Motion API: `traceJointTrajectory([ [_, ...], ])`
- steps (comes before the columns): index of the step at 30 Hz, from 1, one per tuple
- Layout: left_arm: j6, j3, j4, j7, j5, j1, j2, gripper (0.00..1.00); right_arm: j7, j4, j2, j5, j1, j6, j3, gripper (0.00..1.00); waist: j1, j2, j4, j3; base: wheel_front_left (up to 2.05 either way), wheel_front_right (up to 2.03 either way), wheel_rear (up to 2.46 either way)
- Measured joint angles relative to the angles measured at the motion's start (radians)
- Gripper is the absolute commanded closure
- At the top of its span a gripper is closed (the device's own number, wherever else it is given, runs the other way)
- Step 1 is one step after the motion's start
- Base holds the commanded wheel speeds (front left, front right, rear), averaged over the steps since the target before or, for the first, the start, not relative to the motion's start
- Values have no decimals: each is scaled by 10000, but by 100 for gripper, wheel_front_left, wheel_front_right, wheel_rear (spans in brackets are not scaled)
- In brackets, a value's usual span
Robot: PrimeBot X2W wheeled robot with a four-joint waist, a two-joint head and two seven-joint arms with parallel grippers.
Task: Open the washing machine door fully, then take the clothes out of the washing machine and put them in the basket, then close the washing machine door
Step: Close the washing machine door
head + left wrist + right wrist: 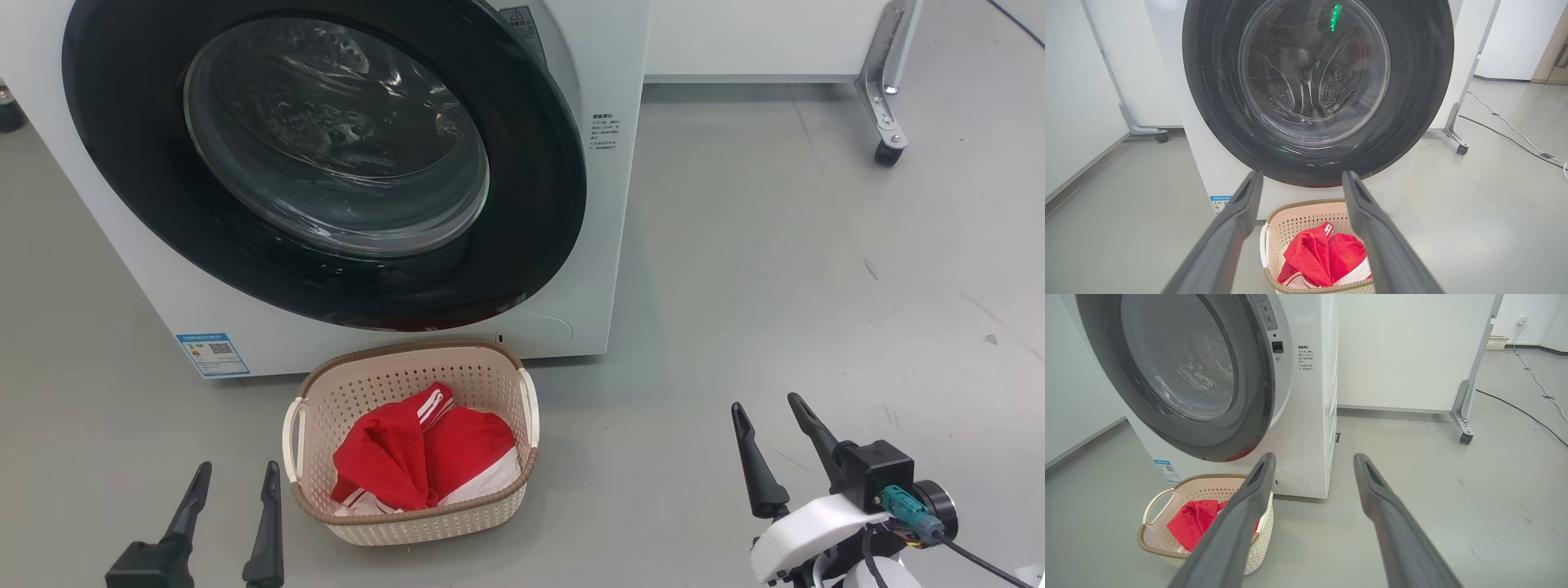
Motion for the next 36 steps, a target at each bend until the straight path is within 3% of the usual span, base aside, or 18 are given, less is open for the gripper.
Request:
traceJointTrajectory([
  [20, 94, -46, 364, -161, 71, -29, -180, 0, 0, -15, 8, 0, 3, -6, -10, 0, 0, 0, 51, -23, 0, 0, 0],
  [21, 94, -48, 374, -163, 71, -30, -188, 0, 0, -19, 8, 0, 3, -6, -12, 49, 0, 0, 61, -24, 0, 0, 0],
  [22, 94, -50, 389, -167, 71, -30, -190, 0, 0, -21, 8, 0, 3, -6, -13, 67, 0, 0, 72, -25, 0, 0, 0],
  [23, 94, -52, 403, -173, 77, -31, -192, 0, 0, -21, 8, 0, 3, -6, -15, 95, 0, 0, 86, -27, 0, 0, 0],
  [24, 94, -56, 412, -173, 98, -31, -192, 0, 0, -21, 8, 0, 3, -6, -15, 100, 0, 0, 100, -29, 0, 0, 0],
  [36, 94, -100, 491, -257, 132, -49, -228, 0, 0, -19, 12, -4, -1, 6, -19, 100, 0, 0, 290, -19, 0, 0, 0],
])
